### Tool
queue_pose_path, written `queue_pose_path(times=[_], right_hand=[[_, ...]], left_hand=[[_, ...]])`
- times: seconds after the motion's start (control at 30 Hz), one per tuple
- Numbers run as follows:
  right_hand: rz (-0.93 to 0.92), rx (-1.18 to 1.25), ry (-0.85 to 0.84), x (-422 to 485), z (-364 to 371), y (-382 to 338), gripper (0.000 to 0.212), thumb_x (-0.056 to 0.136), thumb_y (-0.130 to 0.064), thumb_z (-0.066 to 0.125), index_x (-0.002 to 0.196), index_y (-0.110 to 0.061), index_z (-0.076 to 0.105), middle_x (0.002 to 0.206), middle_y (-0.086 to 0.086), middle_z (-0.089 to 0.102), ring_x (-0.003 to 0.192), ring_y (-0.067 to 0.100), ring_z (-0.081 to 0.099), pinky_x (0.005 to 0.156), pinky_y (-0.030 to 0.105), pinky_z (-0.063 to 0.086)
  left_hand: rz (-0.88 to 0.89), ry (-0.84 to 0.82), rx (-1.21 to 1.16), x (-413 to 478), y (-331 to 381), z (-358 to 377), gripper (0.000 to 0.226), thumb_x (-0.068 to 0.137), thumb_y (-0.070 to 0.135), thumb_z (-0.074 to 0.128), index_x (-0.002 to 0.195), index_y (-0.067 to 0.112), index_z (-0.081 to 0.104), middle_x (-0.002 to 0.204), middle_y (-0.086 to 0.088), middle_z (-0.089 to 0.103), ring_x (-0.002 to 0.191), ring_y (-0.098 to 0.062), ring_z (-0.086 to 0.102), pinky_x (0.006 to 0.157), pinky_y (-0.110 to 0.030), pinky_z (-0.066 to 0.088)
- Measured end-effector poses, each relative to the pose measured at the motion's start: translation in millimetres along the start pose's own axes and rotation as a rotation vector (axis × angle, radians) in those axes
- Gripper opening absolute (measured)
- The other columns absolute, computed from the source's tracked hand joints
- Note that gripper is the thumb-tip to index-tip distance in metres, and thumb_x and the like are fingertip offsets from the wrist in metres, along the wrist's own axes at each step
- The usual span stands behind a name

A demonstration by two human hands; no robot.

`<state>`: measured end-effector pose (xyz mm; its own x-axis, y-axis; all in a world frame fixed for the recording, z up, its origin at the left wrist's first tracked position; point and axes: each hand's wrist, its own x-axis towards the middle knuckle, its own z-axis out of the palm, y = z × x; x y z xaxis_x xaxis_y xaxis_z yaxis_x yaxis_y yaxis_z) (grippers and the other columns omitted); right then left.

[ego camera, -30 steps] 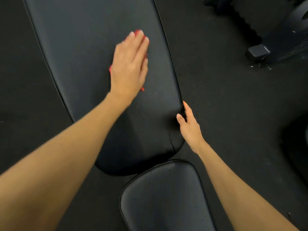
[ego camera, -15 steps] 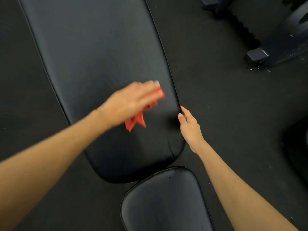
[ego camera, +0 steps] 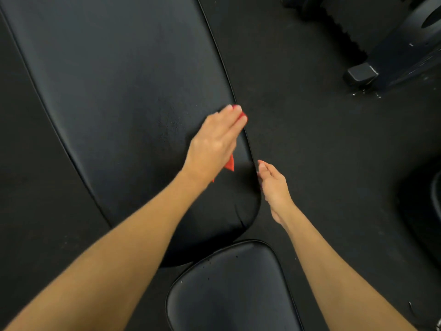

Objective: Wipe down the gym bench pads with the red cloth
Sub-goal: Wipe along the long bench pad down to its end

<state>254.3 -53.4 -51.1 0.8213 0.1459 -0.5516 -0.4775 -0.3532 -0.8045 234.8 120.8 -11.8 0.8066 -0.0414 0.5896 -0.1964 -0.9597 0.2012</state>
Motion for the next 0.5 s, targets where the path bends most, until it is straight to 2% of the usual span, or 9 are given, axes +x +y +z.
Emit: queue_pose_path(times=[0.07,0.13,0.2,0.27,0.33,0.4,0.5], right_hand=[[0.03,-0.005,0.023,-2.5,-6.6,2.9,0.036,0.102,-0.04,0.039,0.135,-0.031,0.051,0.126,-0.007,0.059,0.12,0.011,0.052,0.093,0.031,0.035],[0.035,-0.021,0.024,-5.0,-11.3,8.7,0.034,0.102,-0.04,0.038,0.133,-0.032,0.052,0.121,-0.005,0.061,0.118,0.013,0.054,0.092,0.032,0.034],[0.057,-0.037,0.012,-6.3,-13.7,17.6,0.034,0.103,-0.039,0.037,0.13,-0.031,0.055,0.121,-0.005,0.062,0.118,0.013,0.053,0.094,0.032,0.036],[0.096,-0.048,-0.008,-6.8,-13.3,26.4,0.035,0.103,-0.037,0.036,0.129,-0.029,0.058,0.124,-0.005,0.062,0.12,0.013,0.053,0.091,0.031,0.036],[0.143,-0.056,-0.03,-8.9,-13.8,36.6,0.035,0.104,-0.036,0.035,0.129,-0.029,0.058,0.128,-0.007,0.06,0.122,0.012,0.052,0.091,0.031,0.034],[0.171,-0.069,-0.044,-11.1,-14.0,42.6,0.035,0.104,-0.038,0.035,0.13,-0.03,0.056,0.131,-0.007,0.058,0.123,0.014,0.051,0.096,0.034,0.038],[0.199,-0.056,-0.049,-9.4,-14.9,43.6,0.034,0.103,-0.038,0.035,0.129,-0.032,0.056,0.128,-0.006,0.06,0.12,0.018,0.053,0.085,0.035,0.042]], left_hand=[[0.075,-0.051,0.028,-25.9,16.0,13.7,0.037,0.085,-0.005,0.067,0.121,0.001,0.07,0.131,-0.016,0.065,0.121,-0.032,0.063,0.098,-0.046,0.053],[0.148,-0.134,0.055,-55.4,30.5,26.4,0.04,0.086,0.0,0.064,0.126,0.005,0.069,0.135,-0.012,0.063,0.124,-0.028,0.061,0.102,-0.042,0.051],[0.211,-0.271,0.049,-90.1,44.8,38.1,0.044,0.088,0.005,0.061,0.133,0.006,0.064,0.142,-0.011,0.058,0.131,-0.026,0.056,0.109,-0.041,0.046],[0.295,-0.447,0.049,-124.0,54.3,39.1,0.053,0.087,0.011,0.068,0.139,0.008,0.058,0.147,-0.009,0.053,0.136,-0.025,0.051,0.113,-0.04,0.041],[0.433,-0.574,0.04,-147.8,55.8,31.3,0.057,0.082,0.013,0.076,0.137,0.013,0.061,0.145,-0.005,0.056,0.135,-0.021,0.052,0.114,-0.038,0.041],[0.544,-0.603,-0.048,-150.5,45.0,17.6,0.052,0.081,0.007,0.075,0.132,0.013,0.066,0.14,-0.006,0.061,0.13,-0.022,0.057,0.111,-0.038,0.043],[0.537,-0.553,-0.144,-116.2,24.9,-0.6,0.044,0.087,0.002,0.06,0.13,0.005,0.066,0.137,-0.013,0.062,0.126,-0.031,0.059,0.104,-0.047,0.049]])
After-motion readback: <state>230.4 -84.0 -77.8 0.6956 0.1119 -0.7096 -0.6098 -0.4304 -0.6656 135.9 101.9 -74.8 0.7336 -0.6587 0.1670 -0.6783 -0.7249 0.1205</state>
